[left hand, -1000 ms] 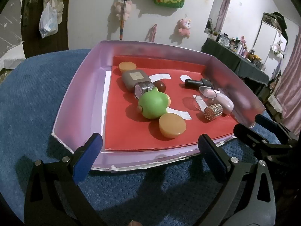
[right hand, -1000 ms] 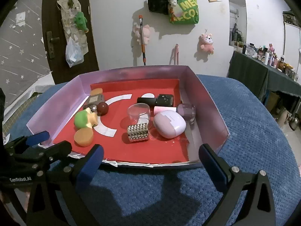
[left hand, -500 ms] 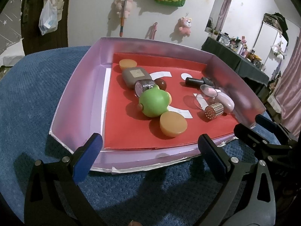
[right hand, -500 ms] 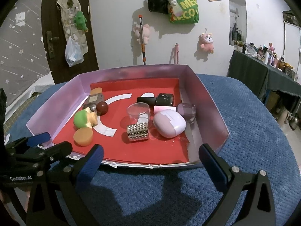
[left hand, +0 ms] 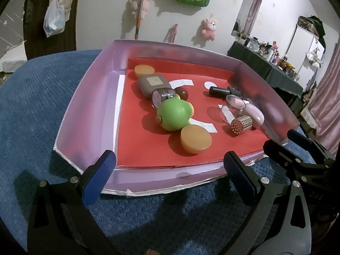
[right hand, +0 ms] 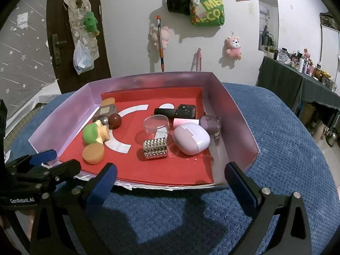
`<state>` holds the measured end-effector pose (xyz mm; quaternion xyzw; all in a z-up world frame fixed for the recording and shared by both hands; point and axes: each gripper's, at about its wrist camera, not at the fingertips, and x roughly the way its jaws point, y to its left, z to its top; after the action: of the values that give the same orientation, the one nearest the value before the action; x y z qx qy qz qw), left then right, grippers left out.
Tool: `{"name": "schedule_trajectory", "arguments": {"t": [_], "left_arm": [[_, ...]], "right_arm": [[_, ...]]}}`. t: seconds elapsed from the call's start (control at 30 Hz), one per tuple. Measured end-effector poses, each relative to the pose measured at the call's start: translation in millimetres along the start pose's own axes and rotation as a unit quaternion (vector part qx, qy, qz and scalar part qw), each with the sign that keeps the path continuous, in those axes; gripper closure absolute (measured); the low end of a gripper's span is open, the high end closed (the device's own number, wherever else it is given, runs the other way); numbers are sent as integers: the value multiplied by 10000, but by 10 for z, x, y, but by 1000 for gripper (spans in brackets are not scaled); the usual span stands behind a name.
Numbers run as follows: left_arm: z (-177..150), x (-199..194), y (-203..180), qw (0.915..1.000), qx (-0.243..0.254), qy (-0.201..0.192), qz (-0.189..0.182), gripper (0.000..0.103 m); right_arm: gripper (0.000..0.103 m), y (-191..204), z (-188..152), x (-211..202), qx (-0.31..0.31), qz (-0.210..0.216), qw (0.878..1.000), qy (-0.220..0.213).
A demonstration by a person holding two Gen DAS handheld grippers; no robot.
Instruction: Organize rigid objects
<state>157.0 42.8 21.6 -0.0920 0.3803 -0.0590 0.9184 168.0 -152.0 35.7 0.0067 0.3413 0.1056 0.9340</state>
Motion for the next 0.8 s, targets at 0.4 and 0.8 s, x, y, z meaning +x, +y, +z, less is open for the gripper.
{"name": "schedule_trajectory", "arguments": {"t": [0.4,0.8], "left_arm": [[-14,3,-1,10000,-13,23,-11,0],[-4,7,6,10000,-22,26,-29,0]], "right_arm": [[0,-9,-1,4,9,16,10000,-1],[0,-12,-1,3,1,4,10000,3]]}}
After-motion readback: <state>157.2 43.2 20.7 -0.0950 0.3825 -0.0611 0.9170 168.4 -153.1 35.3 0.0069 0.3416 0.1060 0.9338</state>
